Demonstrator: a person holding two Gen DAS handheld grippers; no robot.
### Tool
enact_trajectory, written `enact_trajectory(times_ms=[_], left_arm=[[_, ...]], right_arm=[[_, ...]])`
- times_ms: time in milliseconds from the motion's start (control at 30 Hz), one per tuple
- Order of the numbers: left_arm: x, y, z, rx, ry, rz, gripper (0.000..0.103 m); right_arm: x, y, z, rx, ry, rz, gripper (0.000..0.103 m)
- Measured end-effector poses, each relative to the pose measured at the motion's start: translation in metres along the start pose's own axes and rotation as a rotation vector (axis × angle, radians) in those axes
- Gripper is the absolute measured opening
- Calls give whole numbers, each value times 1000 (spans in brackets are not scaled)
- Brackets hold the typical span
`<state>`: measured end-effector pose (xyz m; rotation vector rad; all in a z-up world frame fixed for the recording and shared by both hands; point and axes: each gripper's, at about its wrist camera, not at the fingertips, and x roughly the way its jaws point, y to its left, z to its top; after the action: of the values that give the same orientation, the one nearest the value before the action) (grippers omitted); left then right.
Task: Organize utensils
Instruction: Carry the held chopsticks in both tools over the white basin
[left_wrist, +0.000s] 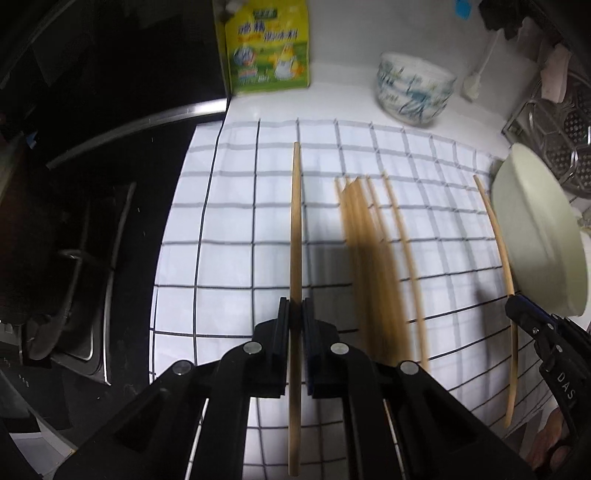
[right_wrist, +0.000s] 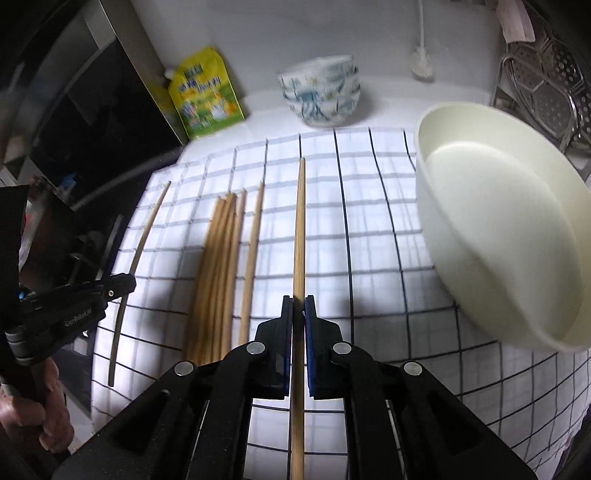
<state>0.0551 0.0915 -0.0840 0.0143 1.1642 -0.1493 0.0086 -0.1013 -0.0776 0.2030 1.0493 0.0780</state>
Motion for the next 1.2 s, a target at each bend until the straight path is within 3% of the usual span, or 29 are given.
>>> enact_trajectory(times_ms=[200,567,700,833,1033,1200], left_arm=[[-37,-45,17,0,-57,-63,7],[-64,-215,58,192,-189,-214,7],[-50,-278,66,252,-181,-252,7],[-29,-316,72,280,-157,-259,7],[0,-349,69,323,-124,-240,7],[26,-354,69,322,-82,-203,7]], right_arm=[[-38,-32,19,9,-76,34,6],[-94,-167,38,127,-169,-68,6],[-97,-210,42,163,-176,-93,6],[-86,-245,46,180,-156,-93,6],[-61,-267,56,191,-120,-52,6],[-40,-272,62,197,-77,-21,6]])
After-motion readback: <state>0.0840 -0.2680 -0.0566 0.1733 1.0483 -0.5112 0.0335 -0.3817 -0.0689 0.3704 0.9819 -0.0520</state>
